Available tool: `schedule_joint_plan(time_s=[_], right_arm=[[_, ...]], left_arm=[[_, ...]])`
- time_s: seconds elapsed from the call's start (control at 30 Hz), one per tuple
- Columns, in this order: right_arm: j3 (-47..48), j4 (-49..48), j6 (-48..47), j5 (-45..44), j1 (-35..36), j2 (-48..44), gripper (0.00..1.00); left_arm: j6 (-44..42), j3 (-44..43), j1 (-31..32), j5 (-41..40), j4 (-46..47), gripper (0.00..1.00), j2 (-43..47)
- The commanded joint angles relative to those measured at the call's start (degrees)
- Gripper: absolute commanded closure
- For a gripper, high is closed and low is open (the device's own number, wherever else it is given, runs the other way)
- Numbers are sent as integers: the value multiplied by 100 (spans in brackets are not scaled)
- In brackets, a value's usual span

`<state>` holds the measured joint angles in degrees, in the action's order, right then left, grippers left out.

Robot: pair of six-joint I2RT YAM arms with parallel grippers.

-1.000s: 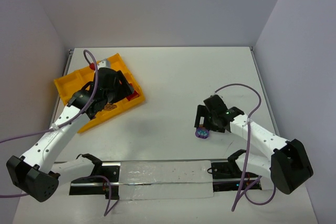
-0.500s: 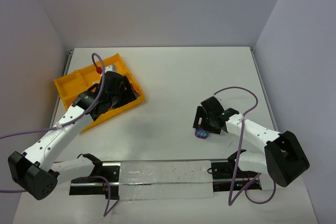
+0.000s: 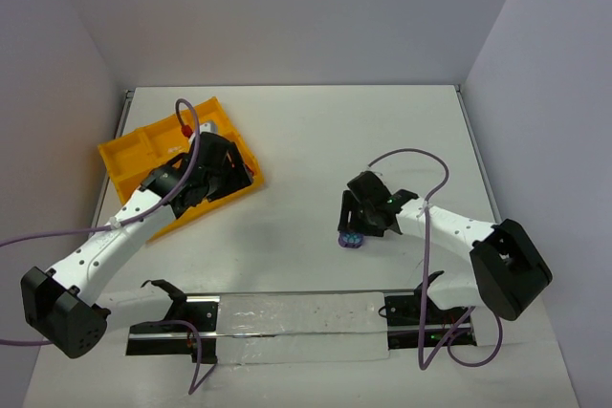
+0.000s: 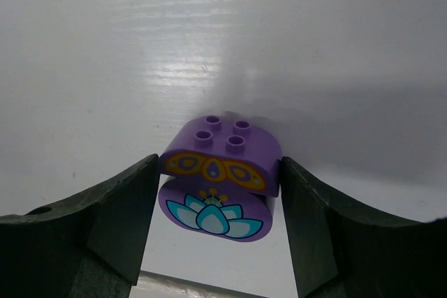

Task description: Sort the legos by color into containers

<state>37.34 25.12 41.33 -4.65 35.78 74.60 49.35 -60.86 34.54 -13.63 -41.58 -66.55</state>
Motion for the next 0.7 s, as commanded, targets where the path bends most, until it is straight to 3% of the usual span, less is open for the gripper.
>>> schedule_joint_plan(time_s=[0.0, 0.13, 0.33, 0.5, 0.67], right_arm=[[547, -91, -54, 106, 50, -17, 76], [894, -174, 57, 455, 52, -62, 76], [1425, -533, 471, 876, 57, 144, 75], [1627, -832, 868, 1319, 55, 331, 75], [1730, -962, 1012, 1584, 52, 380, 75]], left_arm=[[78, 201, 80, 299, 291, 28, 30], [223, 626, 247, 818, 1043, 26, 190], [638, 1801, 644, 1382, 2888, 11, 604], [905, 2719, 912, 1460, 4670, 10, 777], [1151, 3428, 1072, 1460, 5735, 9, 810]])
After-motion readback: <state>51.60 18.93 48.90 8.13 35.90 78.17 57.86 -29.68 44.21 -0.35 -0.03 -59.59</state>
